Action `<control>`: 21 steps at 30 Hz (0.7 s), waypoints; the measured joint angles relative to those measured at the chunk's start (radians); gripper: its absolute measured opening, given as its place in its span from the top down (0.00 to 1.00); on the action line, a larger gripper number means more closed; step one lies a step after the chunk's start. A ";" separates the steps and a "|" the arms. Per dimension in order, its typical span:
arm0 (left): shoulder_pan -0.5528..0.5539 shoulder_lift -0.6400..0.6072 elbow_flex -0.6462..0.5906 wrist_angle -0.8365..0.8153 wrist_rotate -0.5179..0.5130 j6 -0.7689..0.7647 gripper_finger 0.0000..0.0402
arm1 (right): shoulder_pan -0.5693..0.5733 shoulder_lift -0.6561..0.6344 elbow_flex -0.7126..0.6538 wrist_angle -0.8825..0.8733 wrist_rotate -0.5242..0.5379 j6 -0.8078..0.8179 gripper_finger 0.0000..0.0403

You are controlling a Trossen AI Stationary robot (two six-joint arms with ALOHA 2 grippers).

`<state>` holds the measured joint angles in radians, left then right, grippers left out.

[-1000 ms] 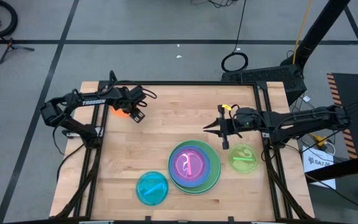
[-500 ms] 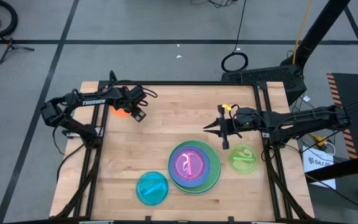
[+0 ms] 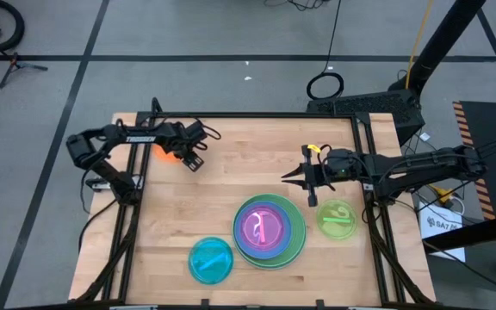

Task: Stack plastic plates
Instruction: Stack the transparent orange plate on the transparent pink plate

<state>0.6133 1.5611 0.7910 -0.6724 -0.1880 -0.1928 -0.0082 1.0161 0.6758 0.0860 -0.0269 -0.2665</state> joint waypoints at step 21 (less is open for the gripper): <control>0.016 0.023 0.000 0.019 -0.075 0.015 0.58 | -0.013 0.000 0.000 -0.009 0.004 0.000 0.91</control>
<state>0.6297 1.5845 0.7910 -0.6529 -0.2630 -0.1776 -0.0208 1.0161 0.6758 0.0772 -0.0231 -0.2669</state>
